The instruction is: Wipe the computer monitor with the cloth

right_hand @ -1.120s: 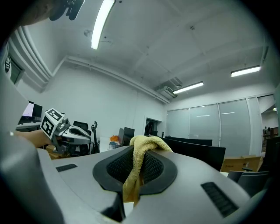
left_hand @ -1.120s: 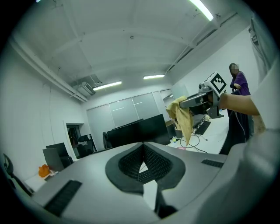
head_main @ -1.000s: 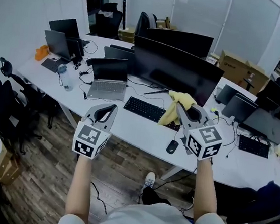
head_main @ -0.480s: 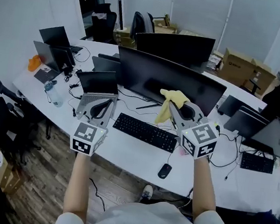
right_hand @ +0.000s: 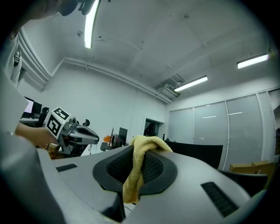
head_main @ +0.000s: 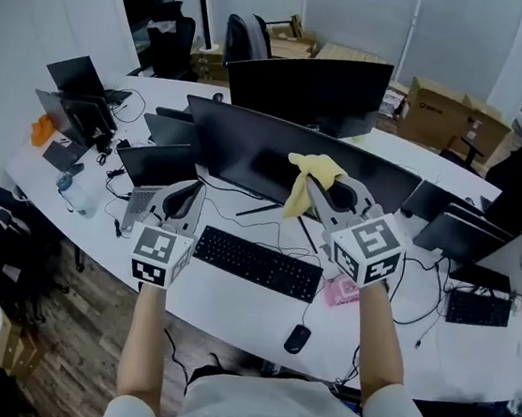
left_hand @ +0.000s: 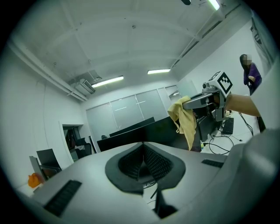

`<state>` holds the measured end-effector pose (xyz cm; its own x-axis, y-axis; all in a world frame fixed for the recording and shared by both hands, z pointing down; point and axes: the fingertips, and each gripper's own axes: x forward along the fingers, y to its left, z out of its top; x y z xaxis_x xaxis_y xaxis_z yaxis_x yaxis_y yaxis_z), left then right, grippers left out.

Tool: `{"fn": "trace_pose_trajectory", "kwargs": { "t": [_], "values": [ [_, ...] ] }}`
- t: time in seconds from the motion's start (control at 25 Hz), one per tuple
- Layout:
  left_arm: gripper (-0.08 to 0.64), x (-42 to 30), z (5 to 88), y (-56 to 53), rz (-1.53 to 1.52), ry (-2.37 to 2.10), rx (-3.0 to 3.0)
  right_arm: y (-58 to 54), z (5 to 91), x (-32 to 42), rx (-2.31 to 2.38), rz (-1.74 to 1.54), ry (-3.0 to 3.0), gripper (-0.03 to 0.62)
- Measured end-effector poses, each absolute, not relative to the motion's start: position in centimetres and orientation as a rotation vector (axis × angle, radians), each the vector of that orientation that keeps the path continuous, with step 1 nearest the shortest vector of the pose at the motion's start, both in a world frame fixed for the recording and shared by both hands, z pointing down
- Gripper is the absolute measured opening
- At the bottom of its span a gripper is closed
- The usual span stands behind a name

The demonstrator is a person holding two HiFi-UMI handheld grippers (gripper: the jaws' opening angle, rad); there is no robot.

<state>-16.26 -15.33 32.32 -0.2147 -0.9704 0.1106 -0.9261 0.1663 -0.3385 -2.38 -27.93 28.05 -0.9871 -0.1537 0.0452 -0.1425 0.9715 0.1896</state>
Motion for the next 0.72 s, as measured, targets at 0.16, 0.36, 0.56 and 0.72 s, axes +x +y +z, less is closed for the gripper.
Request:
{"fn": "trace_pose_trajectory", "kwargs": {
  "t": [0.16,0.36,0.56,0.72],
  "values": [
    [0.020,-18.7,32.6,-17.0,-0.485,2.262,-1.905,-28.6,27.4,-5.1,0.251,-0.337,-3.044,0.055],
    [0.020,-23.1,33.0,-18.2,-0.493,2.175,-1.951,-27.9,26.4,-10.3,0.285,-0.390,-3.036,0.055],
    [0.020,-29.7,32.9,-18.2,-0.513,2.102,-1.989,-26.9,24.7,-18.1,0.327,-0.358,-3.067,0.055],
    [0.020,-34.8,33.0,-18.0,-0.522,2.057,-2.010,-26.1,23.3,-24.8,0.343,-0.323,-3.100,0.055]
  ]
}}
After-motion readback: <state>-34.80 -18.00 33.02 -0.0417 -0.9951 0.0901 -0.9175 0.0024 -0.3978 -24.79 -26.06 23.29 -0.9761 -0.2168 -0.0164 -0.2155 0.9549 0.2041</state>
